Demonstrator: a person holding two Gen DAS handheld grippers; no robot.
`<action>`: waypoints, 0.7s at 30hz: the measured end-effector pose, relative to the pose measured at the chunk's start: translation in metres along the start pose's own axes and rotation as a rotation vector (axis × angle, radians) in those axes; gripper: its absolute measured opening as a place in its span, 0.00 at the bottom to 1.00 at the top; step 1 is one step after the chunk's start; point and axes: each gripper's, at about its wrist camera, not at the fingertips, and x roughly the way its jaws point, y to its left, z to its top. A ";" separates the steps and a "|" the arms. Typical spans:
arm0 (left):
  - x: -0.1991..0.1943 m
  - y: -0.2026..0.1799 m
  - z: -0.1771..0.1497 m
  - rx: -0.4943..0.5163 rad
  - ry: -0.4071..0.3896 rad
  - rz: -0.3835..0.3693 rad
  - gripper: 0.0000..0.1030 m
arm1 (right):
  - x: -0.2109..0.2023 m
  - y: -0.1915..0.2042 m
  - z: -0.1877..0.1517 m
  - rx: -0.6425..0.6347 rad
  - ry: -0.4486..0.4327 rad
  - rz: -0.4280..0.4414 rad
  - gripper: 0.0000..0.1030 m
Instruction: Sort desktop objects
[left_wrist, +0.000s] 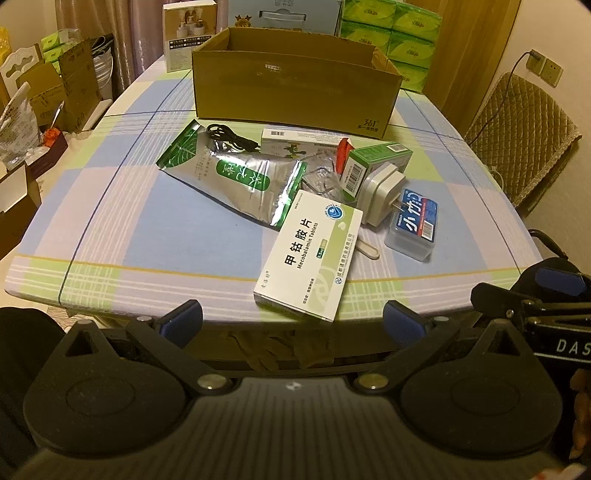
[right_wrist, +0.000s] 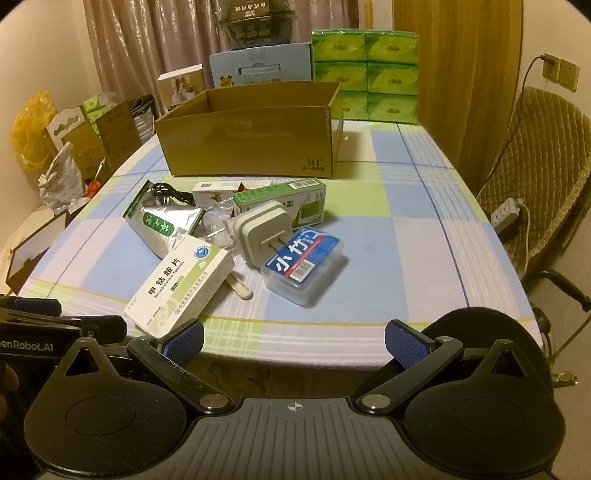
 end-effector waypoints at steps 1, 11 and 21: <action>0.000 0.000 0.000 0.001 0.000 0.001 0.99 | 0.001 0.000 0.001 -0.003 0.002 0.000 0.98; 0.004 0.000 0.002 0.011 0.004 -0.009 0.99 | 0.006 -0.003 0.005 -0.051 0.018 0.004 0.98; 0.019 0.004 0.012 0.045 0.014 -0.047 0.99 | 0.018 -0.006 0.026 -0.219 0.024 -0.002 0.98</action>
